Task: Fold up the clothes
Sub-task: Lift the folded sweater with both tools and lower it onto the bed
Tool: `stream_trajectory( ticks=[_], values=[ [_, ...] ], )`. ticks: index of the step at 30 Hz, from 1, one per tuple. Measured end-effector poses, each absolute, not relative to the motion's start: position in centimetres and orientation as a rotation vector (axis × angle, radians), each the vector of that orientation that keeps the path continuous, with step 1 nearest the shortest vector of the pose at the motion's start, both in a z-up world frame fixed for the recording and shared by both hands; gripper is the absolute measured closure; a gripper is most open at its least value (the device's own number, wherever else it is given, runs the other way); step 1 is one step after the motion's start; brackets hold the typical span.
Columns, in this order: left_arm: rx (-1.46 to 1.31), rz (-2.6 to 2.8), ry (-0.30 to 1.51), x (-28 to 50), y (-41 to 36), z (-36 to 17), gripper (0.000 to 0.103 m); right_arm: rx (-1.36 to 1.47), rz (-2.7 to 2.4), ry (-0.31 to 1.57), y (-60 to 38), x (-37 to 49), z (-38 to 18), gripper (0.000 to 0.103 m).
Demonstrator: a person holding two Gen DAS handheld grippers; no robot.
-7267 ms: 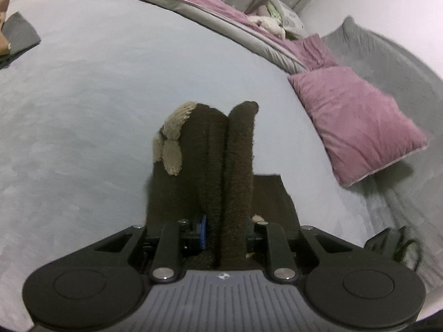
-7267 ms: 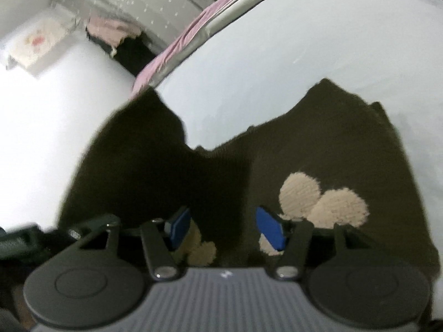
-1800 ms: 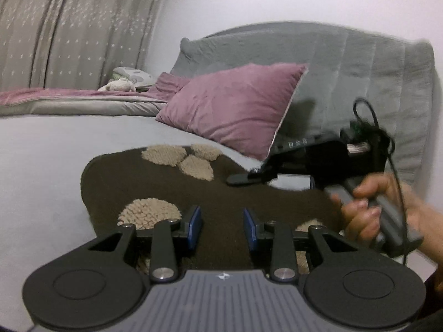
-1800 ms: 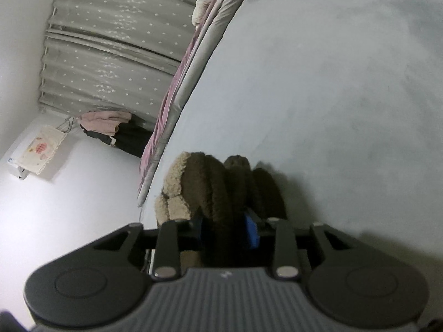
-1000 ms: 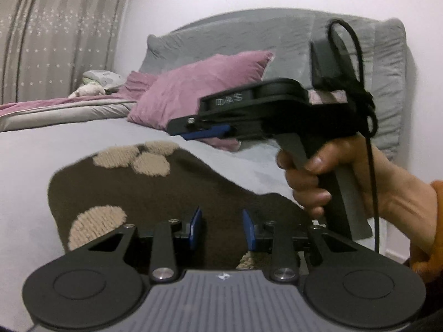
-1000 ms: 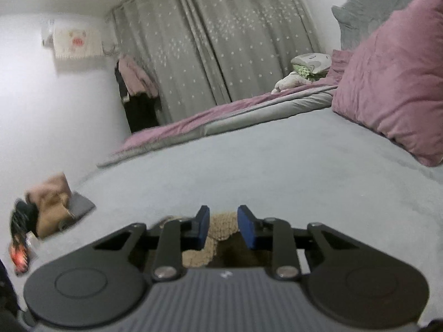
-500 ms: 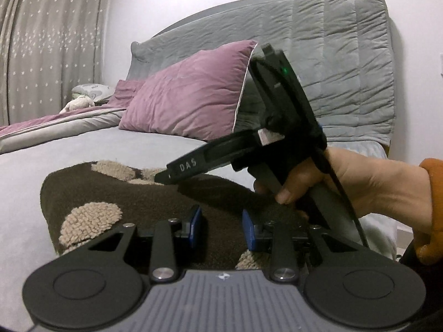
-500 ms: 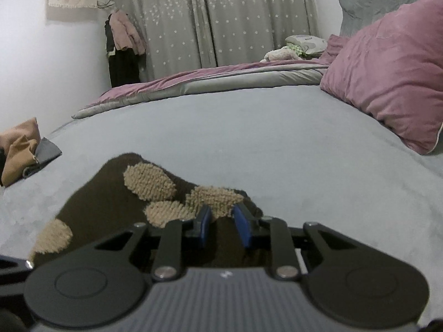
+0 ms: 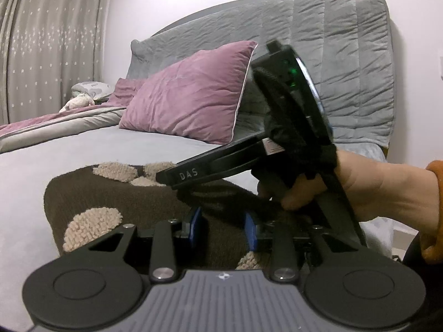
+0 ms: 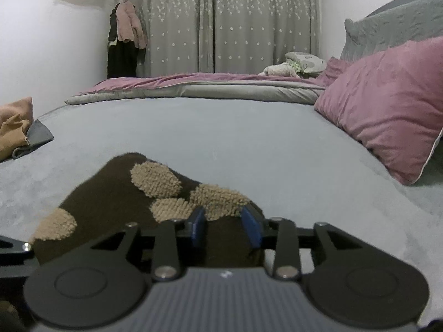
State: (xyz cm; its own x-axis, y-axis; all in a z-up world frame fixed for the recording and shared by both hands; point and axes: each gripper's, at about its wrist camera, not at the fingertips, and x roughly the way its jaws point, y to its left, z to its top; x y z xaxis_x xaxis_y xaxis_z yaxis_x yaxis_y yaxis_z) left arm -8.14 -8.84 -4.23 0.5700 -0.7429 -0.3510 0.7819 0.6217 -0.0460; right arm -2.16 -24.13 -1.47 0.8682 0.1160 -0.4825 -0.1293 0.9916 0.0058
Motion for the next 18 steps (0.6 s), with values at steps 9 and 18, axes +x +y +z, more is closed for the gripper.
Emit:
stream_trajectory(
  ticks=[9, 18],
  values=[
    [0.094, -0.906, 0.335, -8.4, -7.6, -2.6, 0.070, -0.009, 0.095, 0.474, -24.7, -3.5, 1.0, 0.051],
    [0.040, -0.863, 0.331, -7.6, -5.7, -1.8, 0.064, 0.000, 0.146, 0.458, -24.2, -5.0, 2.4, 0.051]
  ],
)
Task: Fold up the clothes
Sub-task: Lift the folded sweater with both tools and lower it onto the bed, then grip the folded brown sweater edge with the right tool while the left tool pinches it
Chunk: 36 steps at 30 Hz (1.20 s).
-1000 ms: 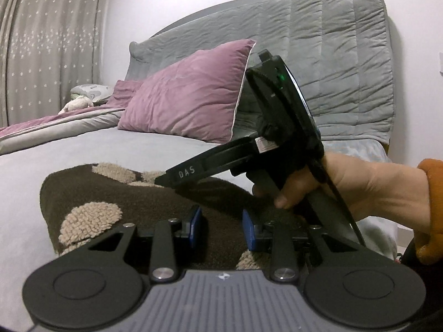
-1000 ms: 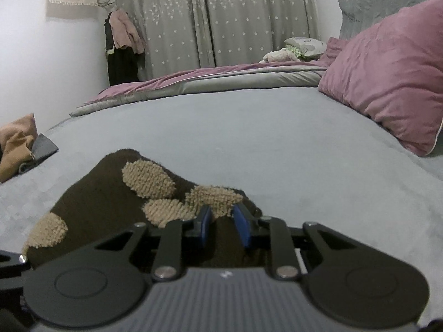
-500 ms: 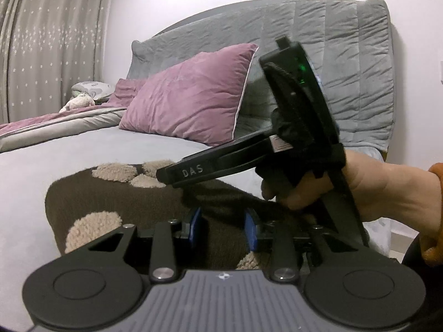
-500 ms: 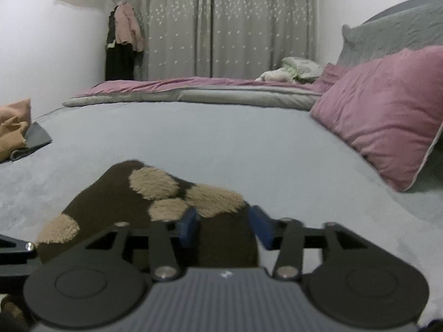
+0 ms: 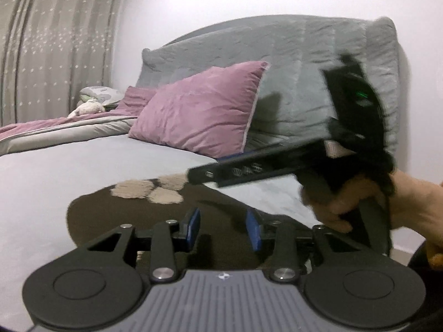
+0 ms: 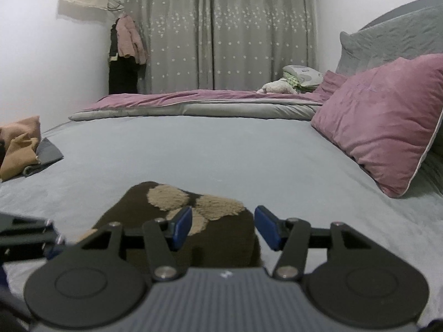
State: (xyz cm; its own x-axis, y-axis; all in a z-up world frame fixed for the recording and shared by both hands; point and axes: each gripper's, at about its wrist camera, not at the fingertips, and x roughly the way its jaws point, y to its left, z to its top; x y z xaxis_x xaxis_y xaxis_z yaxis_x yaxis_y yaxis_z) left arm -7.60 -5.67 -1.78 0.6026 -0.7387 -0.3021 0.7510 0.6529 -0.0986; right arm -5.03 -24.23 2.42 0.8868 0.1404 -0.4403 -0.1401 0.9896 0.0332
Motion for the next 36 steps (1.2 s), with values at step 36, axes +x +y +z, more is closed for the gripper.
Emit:
stream_trajectory(
  ticks=[36],
  values=[
    [-0.311, -0.766, 0.477, -0.7, -1.3, -3.9, 0.063, 0.118, 0.239, 0.654, -25.4, -8.6, 0.3, 0.039]
  ],
)
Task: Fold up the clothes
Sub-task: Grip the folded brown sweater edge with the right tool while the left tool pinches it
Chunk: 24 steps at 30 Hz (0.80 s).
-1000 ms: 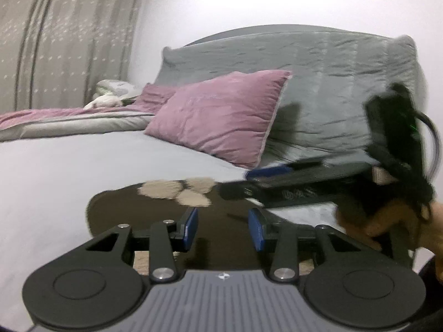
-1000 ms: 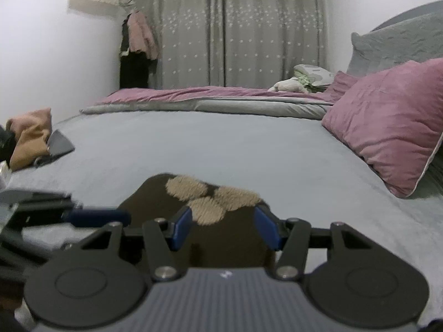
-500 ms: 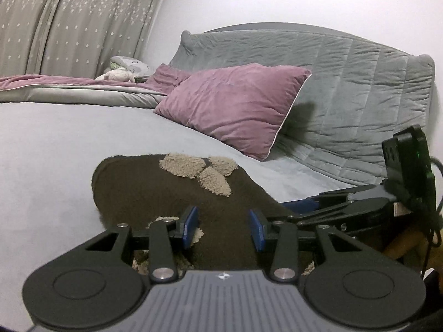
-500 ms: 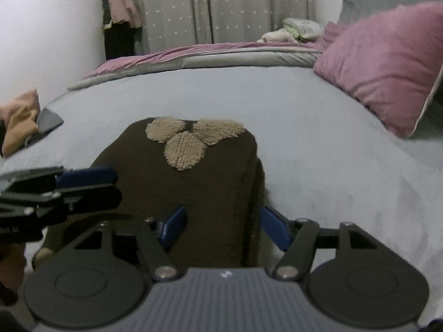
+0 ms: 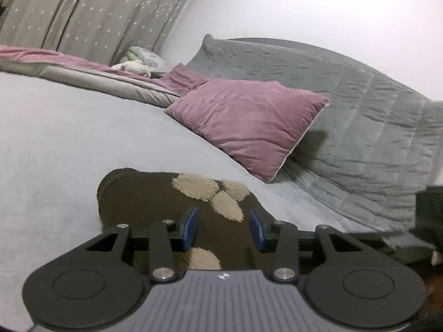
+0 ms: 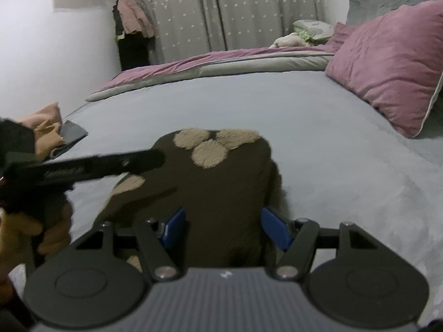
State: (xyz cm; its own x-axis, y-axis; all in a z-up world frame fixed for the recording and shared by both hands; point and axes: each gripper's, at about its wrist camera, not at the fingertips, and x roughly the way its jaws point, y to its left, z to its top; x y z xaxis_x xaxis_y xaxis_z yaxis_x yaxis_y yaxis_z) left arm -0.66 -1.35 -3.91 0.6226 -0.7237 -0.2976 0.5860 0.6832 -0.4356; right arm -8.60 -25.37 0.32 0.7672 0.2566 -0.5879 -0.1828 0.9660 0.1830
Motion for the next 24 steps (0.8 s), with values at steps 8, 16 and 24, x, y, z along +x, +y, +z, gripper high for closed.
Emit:
stream_trajectory(
  ticks=[8, 16, 24],
  values=[
    [-0.391, -0.729, 0.482, 1.2, -0.3, -4.4, 0.063, 0.237, 0.278, 0.701, -27.6, -9.2, -0.2, 0.037],
    [-0.664, -0.628, 0.533, 3.7, 4.0, -5.7, 0.051, 0.396, 0.288, 0.748, -30.2, -9.2, -0.8, 0.023],
    [-0.786, -0.621, 0.641, 5.1, 4.6, -7.1, 0.030, 0.610, 0.279, 0.782, -32.9, -8.4, -1.7, 0.013]
  ],
)
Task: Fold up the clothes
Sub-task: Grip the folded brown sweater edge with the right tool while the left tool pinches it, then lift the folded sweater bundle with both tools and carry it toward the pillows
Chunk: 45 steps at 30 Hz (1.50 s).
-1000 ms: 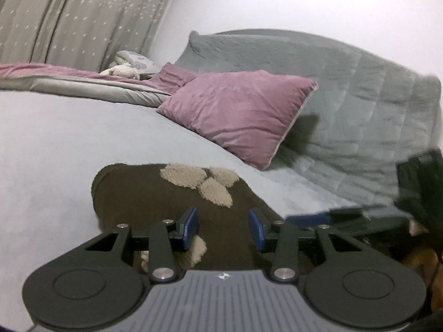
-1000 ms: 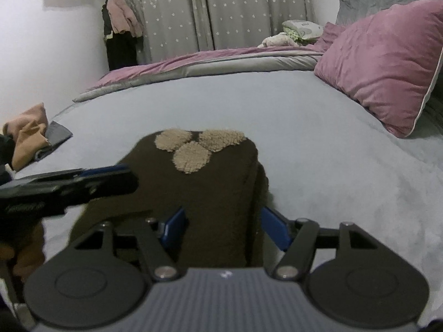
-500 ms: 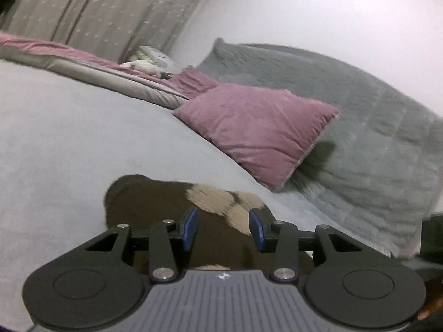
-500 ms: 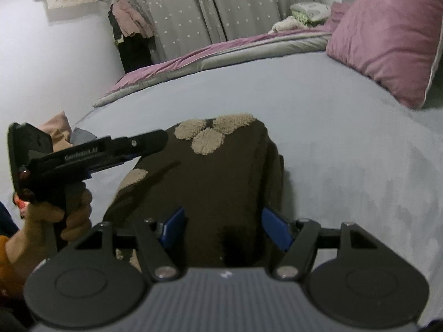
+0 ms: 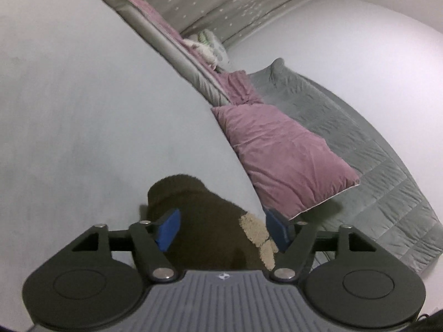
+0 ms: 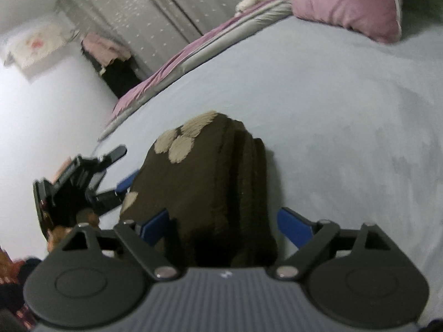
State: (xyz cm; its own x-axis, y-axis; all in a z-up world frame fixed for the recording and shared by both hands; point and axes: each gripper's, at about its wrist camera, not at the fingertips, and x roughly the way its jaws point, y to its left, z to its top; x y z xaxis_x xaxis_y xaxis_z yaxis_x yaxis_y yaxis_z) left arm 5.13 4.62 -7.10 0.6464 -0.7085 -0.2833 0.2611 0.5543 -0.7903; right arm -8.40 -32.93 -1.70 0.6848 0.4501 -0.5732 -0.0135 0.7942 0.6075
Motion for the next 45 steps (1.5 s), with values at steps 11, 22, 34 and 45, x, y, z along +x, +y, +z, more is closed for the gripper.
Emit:
stream_trajectory(
  ticks=[11, 22, 34, 45],
  values=[
    [-0.810, -0.600, 0.776, 6.1, 3.1, -9.5, 0.024, 0.943, 0.378, 0.895, -34.8, -7.2, -5.2, 0.001],
    [-0.931, -0.611, 0.798, 6.3, 3.0, -11.8, 0.021, 0.956, 0.389, 1.043, -33.1, -6.3, -7.5, 0.000],
    [-0.971, -0.585, 0.808, 7.0, 2.6, -12.3, 0.021, 0.961, 0.386, 1.051, -31.9, -6.1, -8.5, 0.000],
    [-1.081, -0.549, 0.827, 7.7, 2.1, -12.8, 0.049, 1.069, 0.451, 0.981, -32.0, -6.4, -8.2, 0.050]
  ],
)
